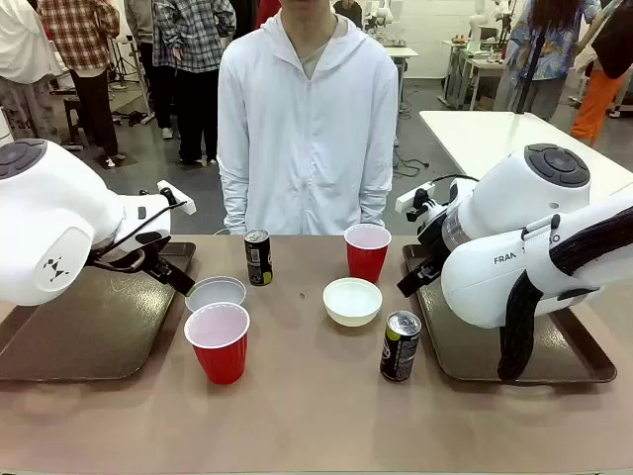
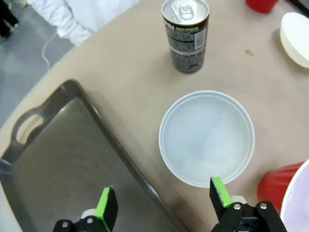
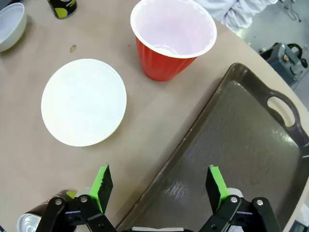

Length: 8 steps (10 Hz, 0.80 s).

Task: Prepare tableware on both trays.
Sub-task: Pick up a Picnic Bowl from the table and place it on a Handle tray.

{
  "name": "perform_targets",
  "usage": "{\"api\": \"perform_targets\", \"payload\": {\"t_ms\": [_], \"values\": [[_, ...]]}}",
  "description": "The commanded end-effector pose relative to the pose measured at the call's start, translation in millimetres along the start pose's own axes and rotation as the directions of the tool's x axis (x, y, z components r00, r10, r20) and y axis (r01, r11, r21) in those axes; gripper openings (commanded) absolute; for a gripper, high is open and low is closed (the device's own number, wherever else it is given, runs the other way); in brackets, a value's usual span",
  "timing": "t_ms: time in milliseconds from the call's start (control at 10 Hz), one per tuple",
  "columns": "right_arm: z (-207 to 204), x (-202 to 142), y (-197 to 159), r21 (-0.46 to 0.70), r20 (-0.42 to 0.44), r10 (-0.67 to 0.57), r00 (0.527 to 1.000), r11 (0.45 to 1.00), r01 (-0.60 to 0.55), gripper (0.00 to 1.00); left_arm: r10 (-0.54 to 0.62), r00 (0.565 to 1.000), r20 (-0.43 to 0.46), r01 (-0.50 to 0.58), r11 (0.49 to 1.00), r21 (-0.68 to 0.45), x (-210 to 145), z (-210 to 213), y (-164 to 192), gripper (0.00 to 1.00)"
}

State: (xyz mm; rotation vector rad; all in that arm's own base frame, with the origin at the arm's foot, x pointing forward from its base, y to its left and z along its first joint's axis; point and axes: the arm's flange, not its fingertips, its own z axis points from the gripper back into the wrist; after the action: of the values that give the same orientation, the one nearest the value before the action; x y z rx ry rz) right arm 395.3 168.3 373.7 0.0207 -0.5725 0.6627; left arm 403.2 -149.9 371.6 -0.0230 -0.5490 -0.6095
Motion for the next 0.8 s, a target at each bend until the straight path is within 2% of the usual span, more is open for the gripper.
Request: {"api": "perform_targets", "payload": {"t_ms": [0,700], "values": [[0.0,0.0,0.0,0.000,0.000,0.000,1.000,1.000,0.000,1.00,0.000,1.000,0.000,0.000,1.000,0.000,0.0,0.0,-0.1,1.00],[0.0,0.0,0.0,0.000,0.000,0.000,1.000,1.000,0.000,1.00,0.000,1.000,0.000,0.000,1.000,0.000,0.0,0.0,-0.1,1.00]]}}
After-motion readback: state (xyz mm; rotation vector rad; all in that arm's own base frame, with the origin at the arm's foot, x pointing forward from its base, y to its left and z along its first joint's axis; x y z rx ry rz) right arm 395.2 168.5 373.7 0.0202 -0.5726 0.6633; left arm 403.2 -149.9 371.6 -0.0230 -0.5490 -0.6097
